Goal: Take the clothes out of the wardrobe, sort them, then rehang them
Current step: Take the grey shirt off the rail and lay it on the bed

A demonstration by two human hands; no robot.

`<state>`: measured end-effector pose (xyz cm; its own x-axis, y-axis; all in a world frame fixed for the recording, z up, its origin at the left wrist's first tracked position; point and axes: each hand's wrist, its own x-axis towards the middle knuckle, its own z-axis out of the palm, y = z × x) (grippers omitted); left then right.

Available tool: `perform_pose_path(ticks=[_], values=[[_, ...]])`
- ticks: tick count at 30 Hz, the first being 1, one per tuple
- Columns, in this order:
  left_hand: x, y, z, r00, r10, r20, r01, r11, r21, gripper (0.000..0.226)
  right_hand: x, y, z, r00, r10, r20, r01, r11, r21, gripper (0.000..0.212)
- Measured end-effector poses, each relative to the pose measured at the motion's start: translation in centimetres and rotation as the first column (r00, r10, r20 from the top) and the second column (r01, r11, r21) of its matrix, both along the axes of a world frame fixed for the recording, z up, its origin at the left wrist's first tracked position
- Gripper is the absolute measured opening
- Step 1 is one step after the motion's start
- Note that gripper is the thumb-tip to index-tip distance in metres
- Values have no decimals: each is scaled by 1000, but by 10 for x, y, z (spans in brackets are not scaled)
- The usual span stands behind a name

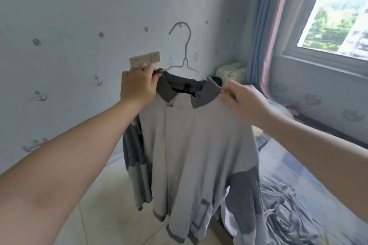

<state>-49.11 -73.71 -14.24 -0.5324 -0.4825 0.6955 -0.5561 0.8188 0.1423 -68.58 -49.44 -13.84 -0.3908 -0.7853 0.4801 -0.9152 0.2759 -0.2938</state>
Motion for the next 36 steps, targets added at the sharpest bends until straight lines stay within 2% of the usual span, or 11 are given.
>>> perform_pose_path(ticks=[5,12,17,26,32,36], values=[[-56,-45,-47,989,-137,58,131,987,94,30,-25,-24,-45,987,-161,-10,161,979,125,11],[-110,-73,-102,942,-331,57,299,904,305,24,-54,-36,-99,962,-272,35,248,915,318,14],[-155,-80,-131,915,-395,86,320,838,442,23,-83,-42,-132,929,-368,34,333,874,352,12],[-265,-97,-170,868,-478,138,365,800,476,22,-170,-55,-185,865,-495,88,448,838,311,10],[-355,-114,-209,837,-500,221,305,762,571,24,-257,-75,-228,821,-543,174,455,808,374,6],[-401,-129,-239,827,-493,270,234,738,633,23,-311,-95,-265,788,-568,237,439,789,429,15]])
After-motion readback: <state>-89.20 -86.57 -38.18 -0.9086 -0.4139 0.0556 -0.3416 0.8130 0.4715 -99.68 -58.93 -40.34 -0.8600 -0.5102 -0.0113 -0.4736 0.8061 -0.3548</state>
